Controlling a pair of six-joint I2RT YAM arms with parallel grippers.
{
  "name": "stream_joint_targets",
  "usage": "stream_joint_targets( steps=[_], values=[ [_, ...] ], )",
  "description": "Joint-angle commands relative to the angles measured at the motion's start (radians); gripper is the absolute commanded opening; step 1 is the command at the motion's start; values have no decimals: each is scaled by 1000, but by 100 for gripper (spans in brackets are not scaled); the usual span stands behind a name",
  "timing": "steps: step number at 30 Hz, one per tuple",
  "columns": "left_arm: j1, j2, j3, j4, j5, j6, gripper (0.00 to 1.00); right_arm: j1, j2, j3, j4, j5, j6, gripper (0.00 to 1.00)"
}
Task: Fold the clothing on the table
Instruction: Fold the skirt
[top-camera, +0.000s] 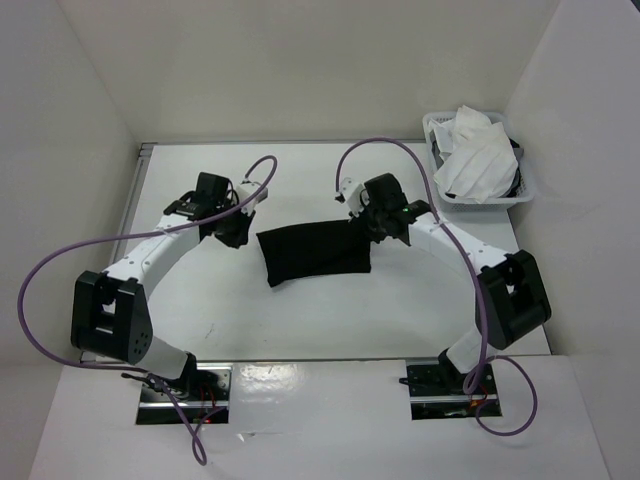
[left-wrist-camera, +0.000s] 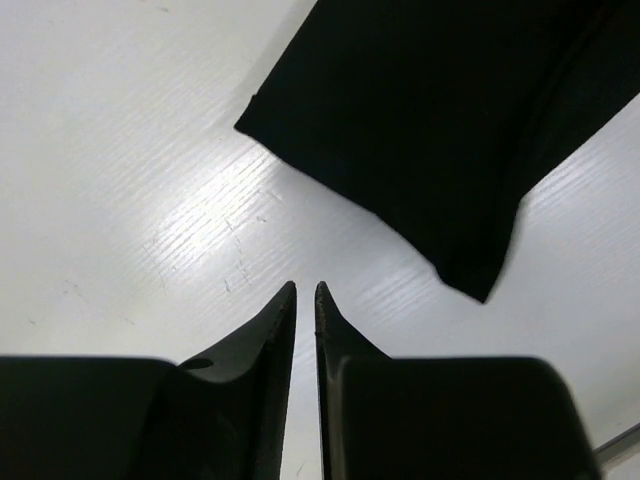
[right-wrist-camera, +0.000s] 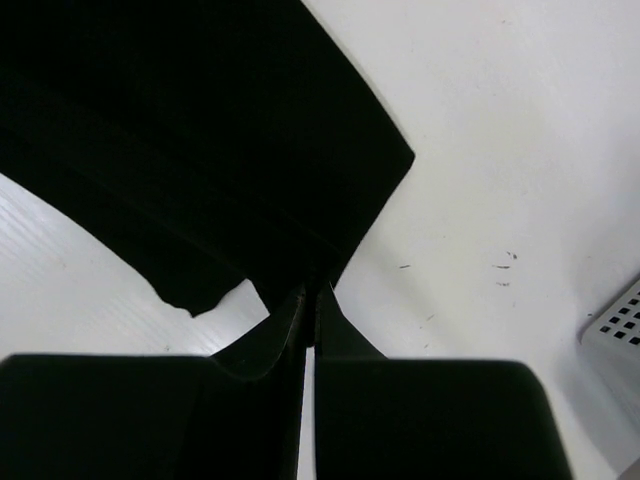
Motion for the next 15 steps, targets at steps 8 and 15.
stream_joint_targets(
  steps=[8,15],
  values=[
    [3,-103,-11,-54,37,84,19,75,9,-19,-154,-34,-86,3],
    [3,-145,-20,-73,8,93,19,149,18,-48,-304,-25,-122,31]
  ],
)
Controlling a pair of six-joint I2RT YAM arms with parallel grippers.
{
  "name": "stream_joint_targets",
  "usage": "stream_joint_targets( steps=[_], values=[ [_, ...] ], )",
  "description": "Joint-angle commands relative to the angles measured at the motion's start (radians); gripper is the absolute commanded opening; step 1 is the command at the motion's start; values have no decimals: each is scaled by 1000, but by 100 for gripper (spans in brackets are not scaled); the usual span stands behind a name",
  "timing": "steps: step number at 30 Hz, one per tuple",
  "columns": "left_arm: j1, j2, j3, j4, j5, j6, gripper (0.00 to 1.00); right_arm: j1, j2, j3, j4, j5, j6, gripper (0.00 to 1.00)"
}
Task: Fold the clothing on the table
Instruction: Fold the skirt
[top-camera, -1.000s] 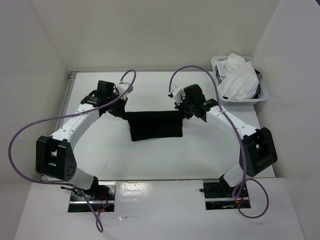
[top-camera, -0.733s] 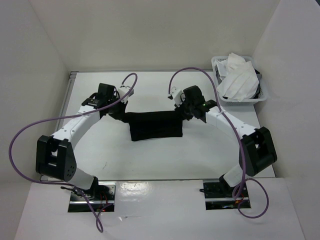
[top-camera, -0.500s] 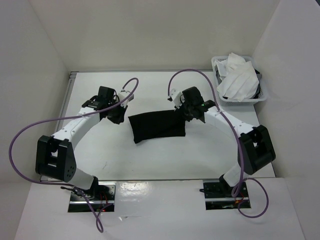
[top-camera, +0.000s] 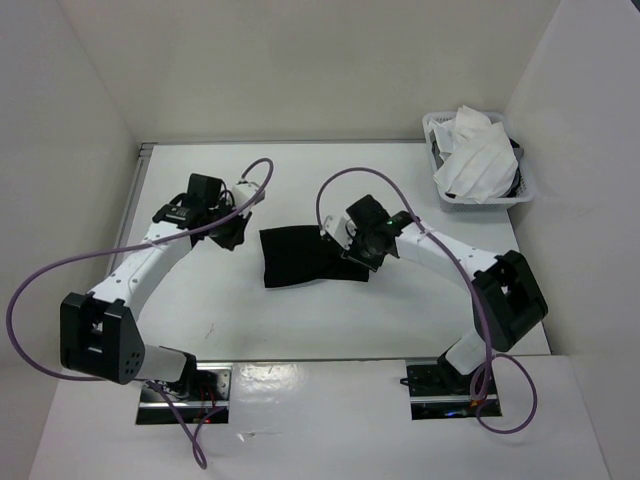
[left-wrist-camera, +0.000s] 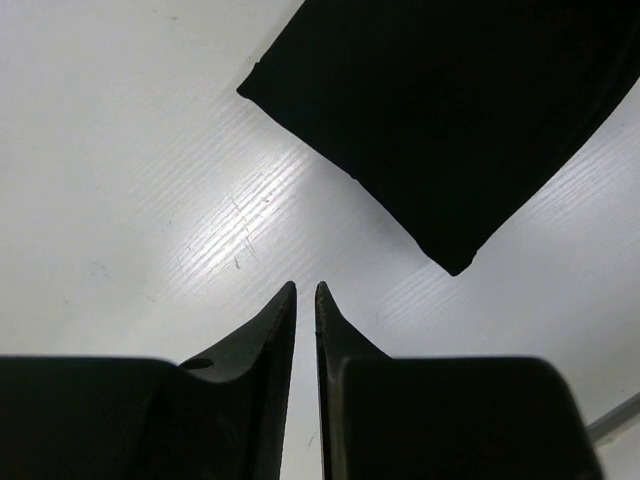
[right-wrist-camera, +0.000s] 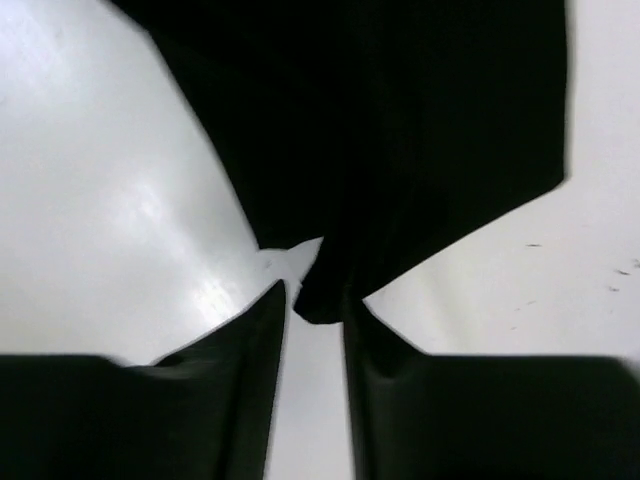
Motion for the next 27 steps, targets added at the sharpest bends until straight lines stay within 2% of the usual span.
stream_joint_targets(
  steps=[1,5,9,10,14,19,27],
  values=[
    [2,-42,-9,-14,2,33,19,27,-2,-13,-117,1,-39,37],
    [2,-67,-9,-24,-19,33,19,36,-21,-4,-241,-8,-99,62],
    [13,-108,12,-43,5,-2,21,36,-64,33,-352,-52,-139,75],
    [31,-122,22,-43,22,-2,21,36,-85,51,-367,-97,-152,82],
    [64,-146,63,-63,71,-68,24,36,-126,70,-273,-77,-110,94],
    [73,-157,72,-83,119,-155,25,36,-136,34,-67,-57,-15,94],
    [73,-168,9,-44,110,-178,25,45,-22,34,11,-39,-4,91]
  ],
)
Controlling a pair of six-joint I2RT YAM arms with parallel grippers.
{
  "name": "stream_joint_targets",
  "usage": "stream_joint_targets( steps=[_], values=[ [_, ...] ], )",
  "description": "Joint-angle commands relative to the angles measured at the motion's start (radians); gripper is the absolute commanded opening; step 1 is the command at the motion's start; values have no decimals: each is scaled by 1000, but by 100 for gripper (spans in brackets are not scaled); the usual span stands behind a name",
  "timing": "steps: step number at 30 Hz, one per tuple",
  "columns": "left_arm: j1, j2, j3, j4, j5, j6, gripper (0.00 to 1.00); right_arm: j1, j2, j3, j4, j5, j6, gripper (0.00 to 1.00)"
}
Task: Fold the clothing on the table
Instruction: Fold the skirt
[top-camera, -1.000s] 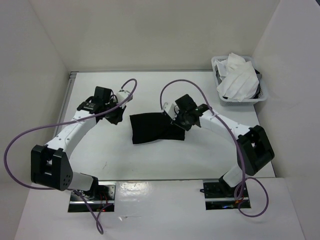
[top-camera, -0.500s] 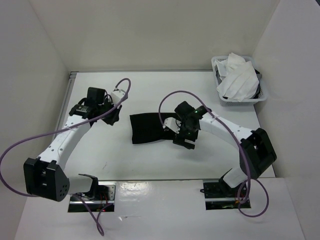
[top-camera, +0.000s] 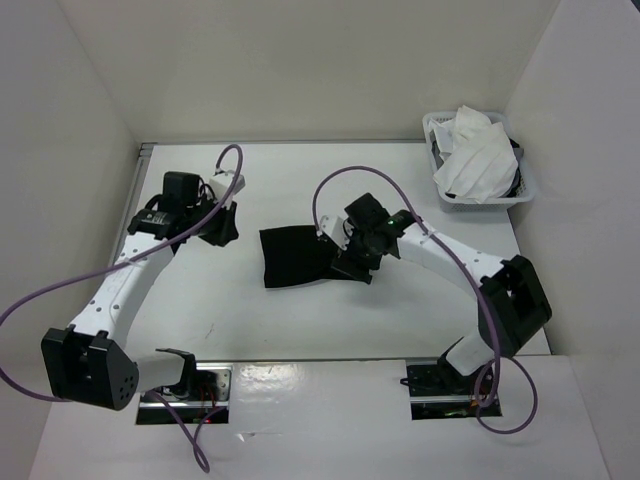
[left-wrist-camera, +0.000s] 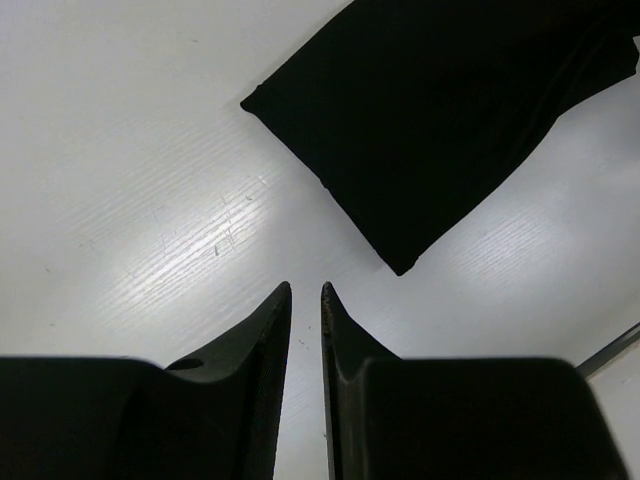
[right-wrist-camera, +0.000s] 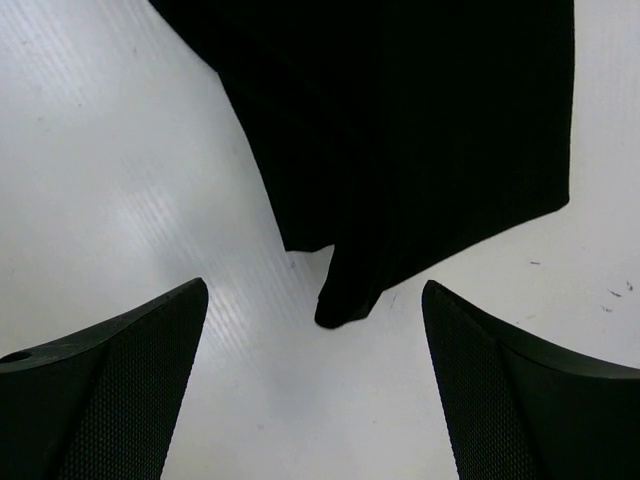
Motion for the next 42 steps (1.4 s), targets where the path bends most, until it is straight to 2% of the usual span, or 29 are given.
stream_joint_targets(
  steps=[1,7,13,25,42],
  values=[
    [11,-27,-33,34,25,-30,25,10,43,11,77,17,14,91],
    [20,-27,-42,52,5,-30,25,10,136,43,99,26,5,91],
    [20,-27,-51,52,5,-30,25,10,175,63,88,-34,-4,91],
    [20,0,-51,52,-4,-30,25,50,156,54,-38,-98,-46,91],
    [20,0,-51,52,5,-30,25,119,270,14,-170,-131,-85,88]
  ],
)
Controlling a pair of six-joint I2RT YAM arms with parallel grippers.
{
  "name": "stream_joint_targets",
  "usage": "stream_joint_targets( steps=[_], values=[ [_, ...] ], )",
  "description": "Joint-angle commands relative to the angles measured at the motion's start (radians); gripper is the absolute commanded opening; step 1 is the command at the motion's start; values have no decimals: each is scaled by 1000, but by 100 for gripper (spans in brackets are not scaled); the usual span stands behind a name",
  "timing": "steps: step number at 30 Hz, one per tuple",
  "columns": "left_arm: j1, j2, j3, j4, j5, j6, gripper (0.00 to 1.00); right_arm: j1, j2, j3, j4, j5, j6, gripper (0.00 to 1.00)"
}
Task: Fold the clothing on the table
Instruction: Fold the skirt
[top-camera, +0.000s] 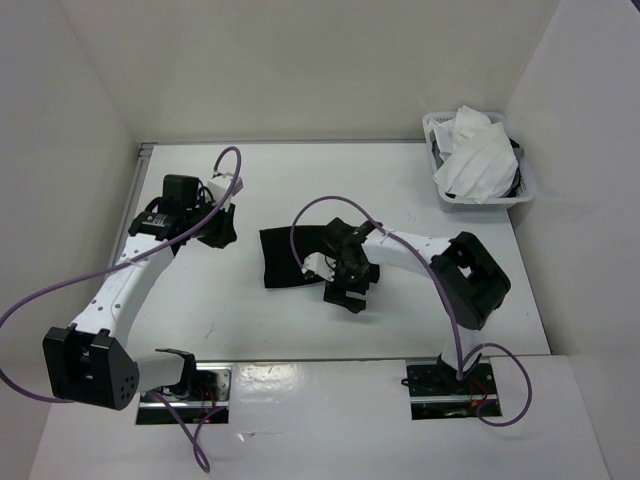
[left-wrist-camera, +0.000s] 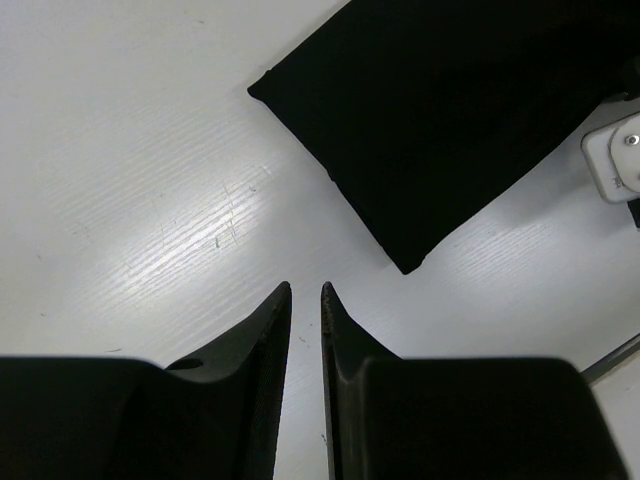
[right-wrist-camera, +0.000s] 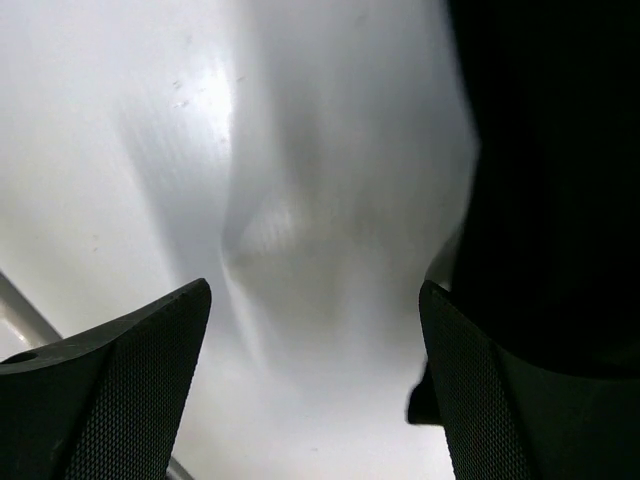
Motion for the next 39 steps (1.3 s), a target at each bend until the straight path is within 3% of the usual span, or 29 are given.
stream_joint_targets(
  steps=[1,10,15,25,39],
  values=[
    [5,3,-7,23,22,-11,25,28,7,-8,-85,-27,-29,88],
    [5,-7,-7,23,32,-2,25,28,-183,130,-189,-84,-55,88],
    [5,-16,-7,23,32,-2,25,28,-218,125,-33,-20,-14,92],
    [5,-16,-16,23,32,-2,25,28,-5,125,39,-10,-1,92],
    [5,-16,-16,23,32,-2,25,28,24,182,62,-1,-1,92]
  ],
)
